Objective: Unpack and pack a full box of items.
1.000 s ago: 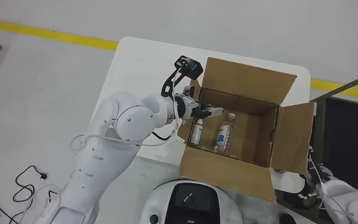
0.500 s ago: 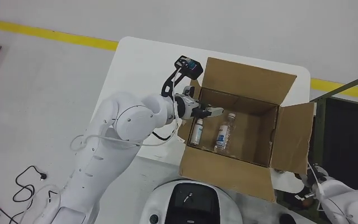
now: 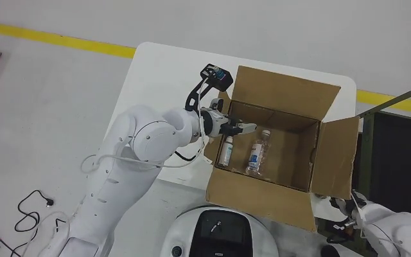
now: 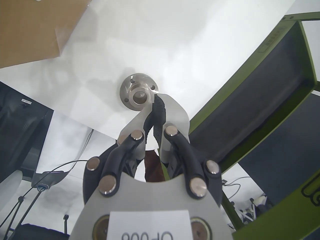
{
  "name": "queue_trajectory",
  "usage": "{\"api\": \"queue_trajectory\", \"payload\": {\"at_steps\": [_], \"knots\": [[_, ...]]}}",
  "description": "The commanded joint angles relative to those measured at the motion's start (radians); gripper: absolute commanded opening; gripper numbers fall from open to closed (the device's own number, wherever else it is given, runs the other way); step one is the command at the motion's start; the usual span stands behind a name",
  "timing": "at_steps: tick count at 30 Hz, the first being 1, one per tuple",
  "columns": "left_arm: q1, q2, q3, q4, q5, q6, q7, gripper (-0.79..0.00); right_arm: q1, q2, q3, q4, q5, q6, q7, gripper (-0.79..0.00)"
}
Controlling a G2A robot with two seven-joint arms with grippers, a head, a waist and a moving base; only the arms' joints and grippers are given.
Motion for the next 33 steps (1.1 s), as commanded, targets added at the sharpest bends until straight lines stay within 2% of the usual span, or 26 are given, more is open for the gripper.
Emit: {"api": "queue_trajectory", "payload": {"at_steps": [1,7,12,21,33], "knots": [[0.0,0.0,0.0,0.0,0.0,0.0,0.0,0.0,0.005,0.001,-0.007,0.005,-0.004,0.002,0.004,-0.582],[0.0,0.0,0.0,0.0,0.0,0.0,0.0,0.0,0.014,0.005,-0.02,0.011,-0.006,0.008,0.016,-0.542],[0.0,0.0,0.0,0.0,0.0,0.0,0.0,0.0,0.023,0.009,-0.032,0.03,-0.004,0.013,0.02,-0.548],[0.0,0.0,0.0,0.0,0.0,0.0,0.0,0.0,0.025,0.014,-0.042,0.033,0.019,0.013,0.026,-0.486],[0.0,0.0,0.0,0.0,0.0,0.0,0.0,0.0,0.041,0.022,-0.066,0.064,0.011,0.021,0.027,-0.486]]}}
